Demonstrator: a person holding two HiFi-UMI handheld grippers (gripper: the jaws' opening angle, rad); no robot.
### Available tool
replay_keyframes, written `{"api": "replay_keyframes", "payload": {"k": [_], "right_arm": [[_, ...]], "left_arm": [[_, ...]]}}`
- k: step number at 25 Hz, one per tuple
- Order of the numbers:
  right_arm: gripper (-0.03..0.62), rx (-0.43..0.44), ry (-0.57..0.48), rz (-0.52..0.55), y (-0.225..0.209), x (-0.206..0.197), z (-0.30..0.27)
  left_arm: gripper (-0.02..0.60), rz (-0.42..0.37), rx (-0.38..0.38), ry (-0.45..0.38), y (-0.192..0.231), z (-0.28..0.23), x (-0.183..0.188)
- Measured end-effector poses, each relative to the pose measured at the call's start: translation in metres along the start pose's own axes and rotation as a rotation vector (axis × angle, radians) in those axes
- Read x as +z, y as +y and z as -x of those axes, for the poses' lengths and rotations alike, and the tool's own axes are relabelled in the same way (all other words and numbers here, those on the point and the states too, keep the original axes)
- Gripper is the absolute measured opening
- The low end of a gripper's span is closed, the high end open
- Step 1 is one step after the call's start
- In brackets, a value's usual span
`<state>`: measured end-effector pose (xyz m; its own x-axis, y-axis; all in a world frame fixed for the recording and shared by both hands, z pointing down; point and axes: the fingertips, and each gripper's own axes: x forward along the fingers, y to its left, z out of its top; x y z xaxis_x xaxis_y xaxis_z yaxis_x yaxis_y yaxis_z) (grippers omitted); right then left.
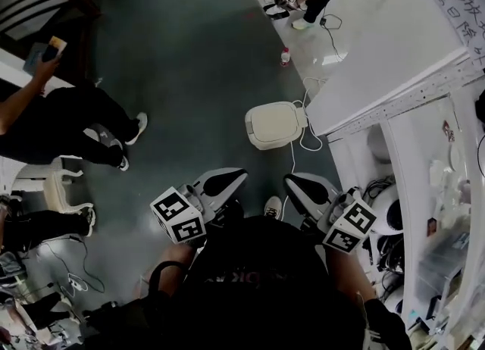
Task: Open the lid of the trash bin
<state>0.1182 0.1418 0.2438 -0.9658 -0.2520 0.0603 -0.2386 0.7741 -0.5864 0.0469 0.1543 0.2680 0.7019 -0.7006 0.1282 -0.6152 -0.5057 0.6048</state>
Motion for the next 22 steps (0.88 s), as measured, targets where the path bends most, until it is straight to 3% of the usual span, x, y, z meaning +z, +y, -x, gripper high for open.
{"api": "replay_keyframes", "payload": {"k": [9,22], "right_arm": [[0.008,-0.118,-0.018,0.012,-0.016,0.012,-0.051],[0.008,-0.241,-0.041,0.001,-0.018,0.003,-0.125]], "left_arm": [[0.002,-0.041,-0.057,0.096,0.049,0.008,0.019],[0.002,-0.013,-0.131,0.194,0.12,0.047,0.024]]}}
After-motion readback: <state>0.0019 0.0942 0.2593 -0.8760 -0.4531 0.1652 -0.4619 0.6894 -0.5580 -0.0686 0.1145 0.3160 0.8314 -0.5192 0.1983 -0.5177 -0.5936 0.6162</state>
